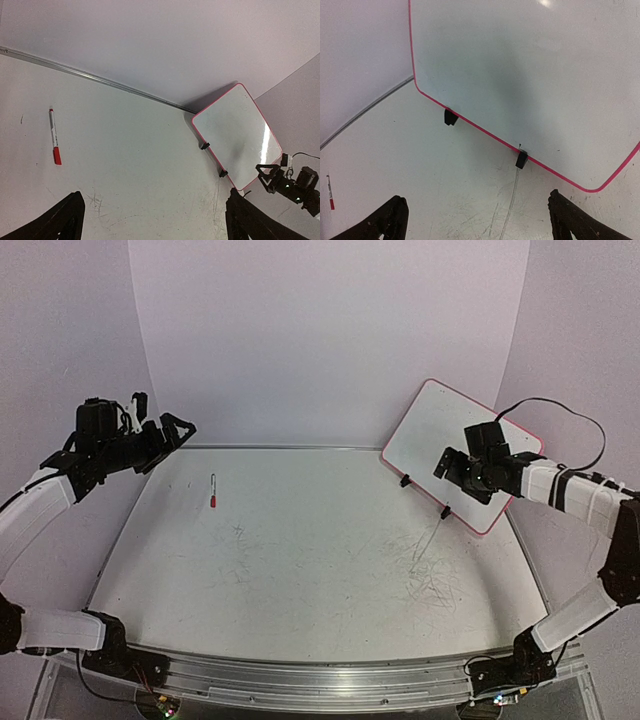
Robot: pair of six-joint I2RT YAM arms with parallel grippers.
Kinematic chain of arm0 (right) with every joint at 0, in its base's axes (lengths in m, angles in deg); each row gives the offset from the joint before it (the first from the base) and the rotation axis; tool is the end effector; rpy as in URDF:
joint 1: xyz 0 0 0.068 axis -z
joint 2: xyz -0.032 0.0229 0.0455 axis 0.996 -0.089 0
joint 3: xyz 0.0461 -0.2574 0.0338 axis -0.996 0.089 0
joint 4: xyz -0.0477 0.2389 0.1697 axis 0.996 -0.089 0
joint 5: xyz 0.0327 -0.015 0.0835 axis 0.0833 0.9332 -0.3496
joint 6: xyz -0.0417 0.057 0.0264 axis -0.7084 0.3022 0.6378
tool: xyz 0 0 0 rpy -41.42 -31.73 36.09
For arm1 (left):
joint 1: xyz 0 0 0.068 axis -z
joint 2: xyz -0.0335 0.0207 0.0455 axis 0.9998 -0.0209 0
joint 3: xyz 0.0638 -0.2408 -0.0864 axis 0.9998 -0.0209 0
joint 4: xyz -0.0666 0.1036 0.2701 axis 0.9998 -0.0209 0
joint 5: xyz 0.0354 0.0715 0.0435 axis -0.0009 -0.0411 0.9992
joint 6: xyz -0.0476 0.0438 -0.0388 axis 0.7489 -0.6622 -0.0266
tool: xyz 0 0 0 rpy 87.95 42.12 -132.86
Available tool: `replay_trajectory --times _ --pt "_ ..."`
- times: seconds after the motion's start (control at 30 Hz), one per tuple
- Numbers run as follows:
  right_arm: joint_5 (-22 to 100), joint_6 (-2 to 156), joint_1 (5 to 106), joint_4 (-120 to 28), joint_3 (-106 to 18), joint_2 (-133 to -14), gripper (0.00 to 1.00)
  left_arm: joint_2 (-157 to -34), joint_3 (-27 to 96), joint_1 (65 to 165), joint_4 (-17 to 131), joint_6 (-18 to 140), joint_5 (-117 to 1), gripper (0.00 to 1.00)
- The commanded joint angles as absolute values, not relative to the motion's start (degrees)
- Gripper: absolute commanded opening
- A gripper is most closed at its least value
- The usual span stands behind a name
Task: Write a sentence on the whiteboard
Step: Move the whiteboard stand to the center of the board.
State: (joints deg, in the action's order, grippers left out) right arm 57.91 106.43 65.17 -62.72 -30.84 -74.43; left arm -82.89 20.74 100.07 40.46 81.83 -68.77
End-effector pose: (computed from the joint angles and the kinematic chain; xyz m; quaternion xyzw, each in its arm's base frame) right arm 0.3621 0.1171 0.2456 0.1706 0.8746 0.1354 0.4332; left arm 0.3075 -0.0825 0.3318 -0.0517 0.8085 -0.3367 0.4798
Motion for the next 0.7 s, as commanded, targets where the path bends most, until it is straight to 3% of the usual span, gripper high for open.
replay_trajectory --times 0.0,0.2,0.43,0.67 --pt "63.34 114.7 65.31 -61.54 -29.76 -79.58 0.98 -80.88 20.4 100.22 41.4 83.45 -70.39 0.99" --pt "64.12 118.28 65.31 -60.2 -31.21 -88.79 0.94 -79.7 19.95 100.28 41.01 83.39 -69.9 0.99" --pt "65.57 123.44 65.33 -56.98 -29.86 -93.25 0.75 -78.26 19.36 100.27 40.66 83.54 -69.41 0.99" --pt "67.46 125.04 65.43 -56.26 -32.55 -99.07 0.69 -77.64 18.93 100.35 40.53 83.67 -69.5 0.99"
